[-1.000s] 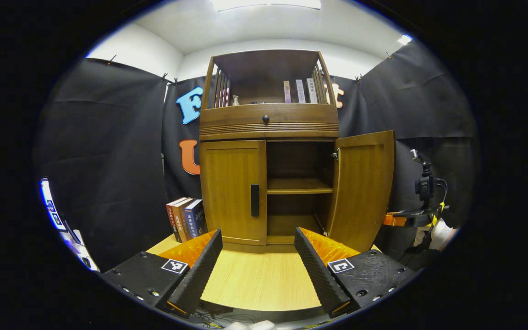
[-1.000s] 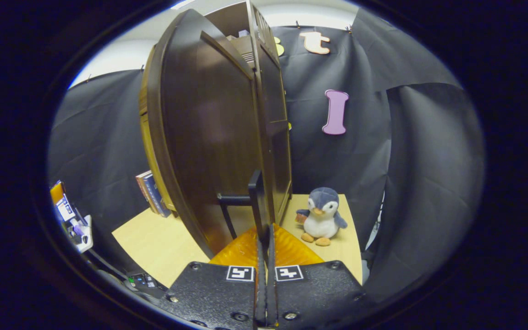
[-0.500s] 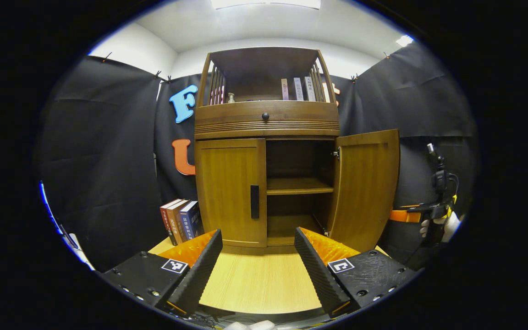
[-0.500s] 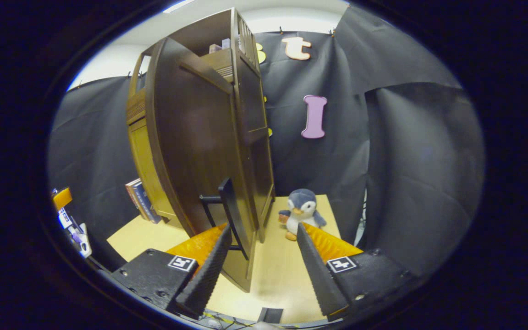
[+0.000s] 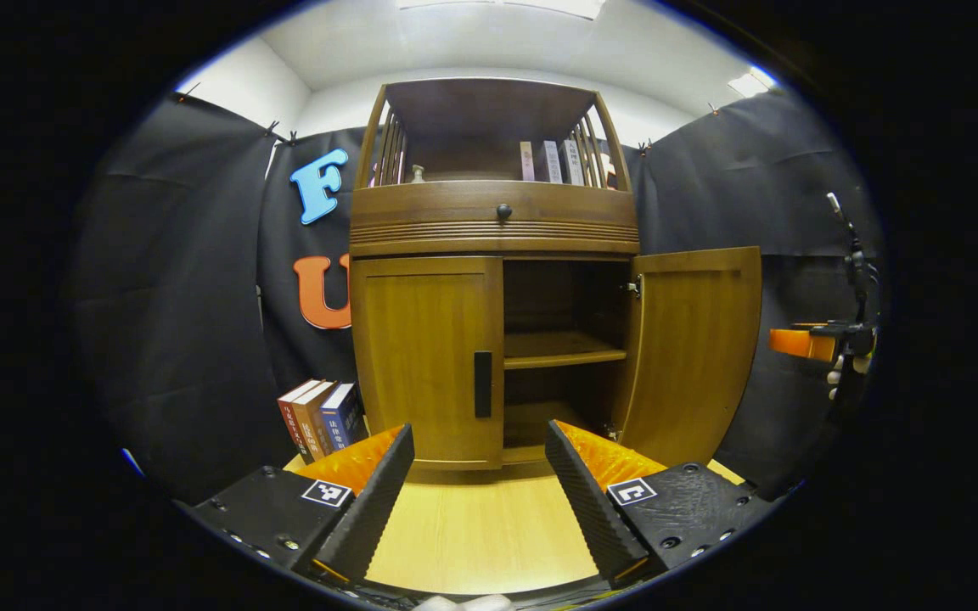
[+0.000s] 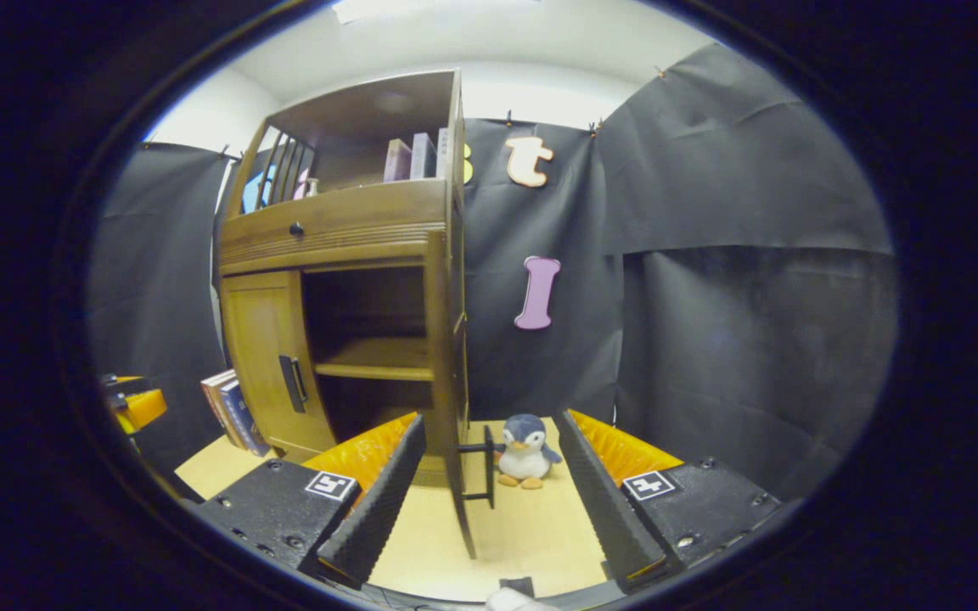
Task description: Open the right door of the double-door shoe cabinet with the right hand, and open the left door with the left hand.
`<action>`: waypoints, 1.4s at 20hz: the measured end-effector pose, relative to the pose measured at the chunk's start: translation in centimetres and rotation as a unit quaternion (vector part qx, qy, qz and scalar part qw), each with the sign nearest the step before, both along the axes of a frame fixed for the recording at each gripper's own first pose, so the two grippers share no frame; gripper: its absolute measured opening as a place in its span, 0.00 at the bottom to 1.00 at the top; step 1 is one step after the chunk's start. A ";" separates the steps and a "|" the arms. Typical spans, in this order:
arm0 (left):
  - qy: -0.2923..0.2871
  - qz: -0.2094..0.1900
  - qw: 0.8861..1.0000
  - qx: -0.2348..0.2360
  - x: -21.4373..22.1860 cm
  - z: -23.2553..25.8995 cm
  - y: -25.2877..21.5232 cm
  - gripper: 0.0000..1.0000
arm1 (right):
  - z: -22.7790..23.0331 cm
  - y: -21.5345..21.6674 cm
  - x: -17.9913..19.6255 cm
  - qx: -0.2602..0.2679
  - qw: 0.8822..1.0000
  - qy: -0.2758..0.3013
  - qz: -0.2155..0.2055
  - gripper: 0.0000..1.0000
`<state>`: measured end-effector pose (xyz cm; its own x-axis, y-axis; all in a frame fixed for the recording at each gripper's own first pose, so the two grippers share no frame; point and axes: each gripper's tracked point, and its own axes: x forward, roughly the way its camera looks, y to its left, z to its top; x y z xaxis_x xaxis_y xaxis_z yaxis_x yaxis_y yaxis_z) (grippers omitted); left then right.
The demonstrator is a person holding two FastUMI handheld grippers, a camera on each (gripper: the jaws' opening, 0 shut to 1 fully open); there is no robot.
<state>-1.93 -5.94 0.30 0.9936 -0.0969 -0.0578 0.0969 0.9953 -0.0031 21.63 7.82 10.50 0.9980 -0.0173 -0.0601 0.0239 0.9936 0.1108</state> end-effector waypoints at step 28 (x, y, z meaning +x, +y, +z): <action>-0.055 -0.037 0.998 -0.018 22.0 -0.2 -0.9 0.94 | -0.7 11.0 -1.8 -0.015 0.997 0.046 -0.067 1.00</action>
